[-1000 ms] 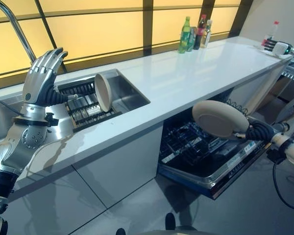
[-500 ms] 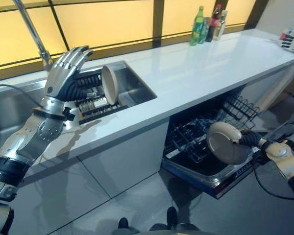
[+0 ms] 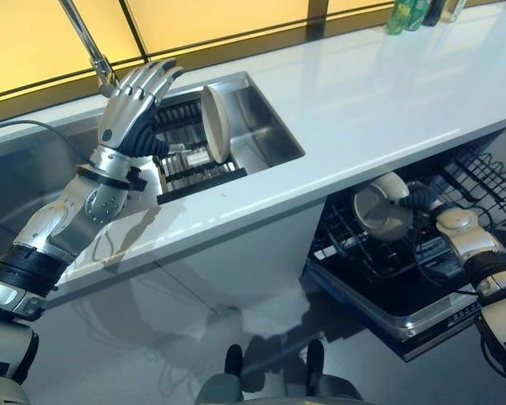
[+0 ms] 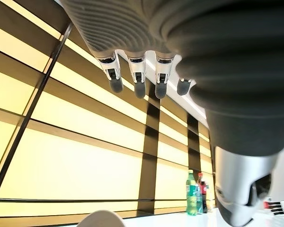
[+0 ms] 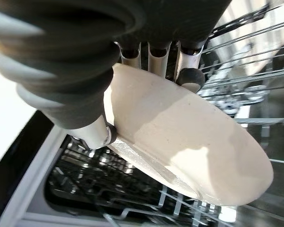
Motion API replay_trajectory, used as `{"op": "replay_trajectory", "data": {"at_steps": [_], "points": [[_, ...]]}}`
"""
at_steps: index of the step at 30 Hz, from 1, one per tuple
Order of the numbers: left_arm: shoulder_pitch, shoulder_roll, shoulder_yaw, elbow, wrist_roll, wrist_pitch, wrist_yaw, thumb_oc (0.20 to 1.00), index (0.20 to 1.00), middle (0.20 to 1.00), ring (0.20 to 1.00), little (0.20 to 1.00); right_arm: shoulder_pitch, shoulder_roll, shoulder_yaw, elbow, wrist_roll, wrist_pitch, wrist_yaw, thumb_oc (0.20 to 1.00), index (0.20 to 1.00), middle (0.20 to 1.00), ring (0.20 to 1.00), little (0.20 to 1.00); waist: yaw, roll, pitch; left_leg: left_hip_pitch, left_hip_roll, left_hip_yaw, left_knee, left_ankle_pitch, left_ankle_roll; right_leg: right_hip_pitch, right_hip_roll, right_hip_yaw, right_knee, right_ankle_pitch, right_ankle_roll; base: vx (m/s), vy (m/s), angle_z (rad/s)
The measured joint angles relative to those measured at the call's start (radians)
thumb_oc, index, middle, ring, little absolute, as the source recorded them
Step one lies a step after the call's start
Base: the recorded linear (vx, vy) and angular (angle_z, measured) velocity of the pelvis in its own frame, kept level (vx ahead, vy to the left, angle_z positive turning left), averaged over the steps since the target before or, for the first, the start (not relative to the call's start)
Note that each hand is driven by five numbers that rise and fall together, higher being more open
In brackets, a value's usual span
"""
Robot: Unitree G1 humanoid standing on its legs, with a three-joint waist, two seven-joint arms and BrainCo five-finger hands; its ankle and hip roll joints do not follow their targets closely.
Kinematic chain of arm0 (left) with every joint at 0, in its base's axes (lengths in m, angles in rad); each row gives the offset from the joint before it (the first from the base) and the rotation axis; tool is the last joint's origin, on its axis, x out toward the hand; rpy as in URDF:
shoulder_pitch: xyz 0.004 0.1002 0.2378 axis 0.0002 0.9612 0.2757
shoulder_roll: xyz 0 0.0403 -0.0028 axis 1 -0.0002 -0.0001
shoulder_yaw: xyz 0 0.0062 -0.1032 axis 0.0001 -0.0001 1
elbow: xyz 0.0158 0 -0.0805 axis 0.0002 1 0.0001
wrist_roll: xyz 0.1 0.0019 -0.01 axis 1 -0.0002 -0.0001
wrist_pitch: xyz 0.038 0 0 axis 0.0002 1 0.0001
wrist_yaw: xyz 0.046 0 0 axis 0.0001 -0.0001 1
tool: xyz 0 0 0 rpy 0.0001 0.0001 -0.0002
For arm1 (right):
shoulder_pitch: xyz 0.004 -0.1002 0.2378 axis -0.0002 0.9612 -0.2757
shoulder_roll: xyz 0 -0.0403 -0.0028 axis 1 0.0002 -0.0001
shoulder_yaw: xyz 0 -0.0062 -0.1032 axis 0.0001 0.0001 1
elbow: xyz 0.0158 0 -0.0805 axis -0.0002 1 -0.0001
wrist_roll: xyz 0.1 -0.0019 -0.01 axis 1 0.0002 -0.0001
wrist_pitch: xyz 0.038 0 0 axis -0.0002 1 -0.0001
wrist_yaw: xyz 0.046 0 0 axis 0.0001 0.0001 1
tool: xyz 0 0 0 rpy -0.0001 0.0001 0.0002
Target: Pick up plates and place into dishwasher.
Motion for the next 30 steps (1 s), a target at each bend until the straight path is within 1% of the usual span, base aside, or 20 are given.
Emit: {"op": "replay_trajectory", "data": {"at_steps": [4,6,8,12,14,18,26,27,28,30], "points": [[-0.011,-0.002,-0.001,0.002,0.000,0.002,0.012,1.000,1.000,1.000,1.000,1.000,-0.039,0.027,0.002,0.113,-0.025,-0.006,0.008,0.200,0.200,0.200,0.200,0.200,0.002,0.010,0.009,-0.004,0.003,-0.005,-0.001,-0.001,-0.001,0.001,0.001,-0.012,-0.002,-0.007,0.005,-0.01,0.005,0.06],[-0.011,-0.004,-0.001,0.002,0.000,0.002,0.013,1.000,1.000,1.000,1.000,1.000,-0.039,0.027,0.006,0.152,-0.043,-0.005,0.024,0.200,0.200,0.200,0.200,0.200,0.016,0.019,0.015,-0.004,0.004,-0.007,-0.005,-0.003,-0.005,0.002,0.002,-0.013,-0.005,-0.009,0.003,0.01,0.005,0.02],[-0.011,-0.009,-0.001,0.001,0.000,0.002,0.013,1.000,1.000,1.000,1.000,1.000,-0.039,0.030,0.006,0.181,-0.044,0.005,0.046,0.200,0.200,0.200,0.200,0.200,0.018,0.027,0.020,-0.004,0.005,-0.010,-0.005,-0.003,-0.005,0.003,0.001,-0.015,-0.005,-0.009,0.003,0.00,0.008,0.02],[-0.013,-0.020,-0.001,-0.007,-0.001,0.004,0.013,1.000,1.000,1.000,1.000,1.000,-0.037,0.057,0.005,0.241,-0.043,0.028,0.079,0.200,0.200,0.200,0.200,0.200,0.018,0.031,0.023,-0.011,0.004,-0.019,-0.005,0.001,-0.005,0.001,0.000,-0.023,-0.005,-0.010,0.003,-0.01,0.022,0.06],[-0.016,-0.020,-0.001,-0.014,-0.001,0.007,0.013,1.000,1.000,1.000,1.000,1.000,-0.029,0.061,0.002,0.258,-0.044,0.040,0.095,0.200,0.200,0.200,0.200,0.200,0.018,0.035,0.030,-0.012,0.003,-0.020,-0.005,0.001,-0.004,0.001,-0.001,-0.025,-0.005,-0.010,0.003,0.00,0.008,0.02],[-0.024,-0.022,-0.001,-0.039,-0.001,0.030,0.010,1.000,1.000,1.000,1.000,1.000,-0.028,0.069,-0.001,0.273,-0.053,0.043,0.117,0.200,0.200,0.200,0.200,0.200,0.018,0.036,0.032,-0.013,0.003,-0.020,-0.004,0.001,-0.004,0.001,0.000,-0.027,-0.005,-0.010,0.003,0.00,0.000,0.00],[-0.038,-0.023,-0.001,-0.054,-0.002,0.054,-0.025,1.000,1.000,1.000,1.000,1.000,-0.020,0.115,0.003,0.289,-0.102,0.041,0.116,0.200,0.200,0.200,0.200,0.200,0.020,0.042,0.036,-0.009,0.003,-0.021,-0.002,0.002,-0.004,0.006,0.000,-0.029,-0.005,-0.010,0.003,0.00,0.000,0.00],[-0.038,-0.023,-0.001,-0.055,-0.002,0.053,-0.026,1.000,1.000,1.000,1.000,1.000,-0.020,0.118,0.003,0.289,-0.110,0.039,0.111,0.583,0.583,0.583,0.583,0.583,0.020,0.043,0.036,-0.009,0.003,-0.021,-0.004,0.002,-0.004,0.006,0.000,-0.030,-0.005,-0.010,0.003,0.00,0.000,0.00],[-0.038,-0.023,-0.001,-0.055,-0.002,0.054,-0.026,1.000,1.000,1.000,1.000,1.000,-0.020,0.121,0.003,0.289,-0.110,0.037,0.098,1.000,1.000,1.000,1.000,1.000,0.020,0.043,0.037,-0.009,0.004,-0.022,-0.005,0.002,-0.004,0.006,0.000,-0.030,-0.005,-0.010,0.003,0.00,0.000,0.00],[-0.038,-0.023,-0.001,-0.055,-0.002,0.054,-0.029,1.000,1.000,1.000,1.000,1.000,-0.020,0.125,0.003,0.288,-0.109,0.037,0.070,1.000,1.000,1.000,1.000,1.000,0.020,0.046,0.038,-0.009,0.004,-0.022,-0.005,0.003,-0.005,0.007,0.000,-0.031,-0.005,-0.010,0.003,0.00,0.000,0.00]]}}
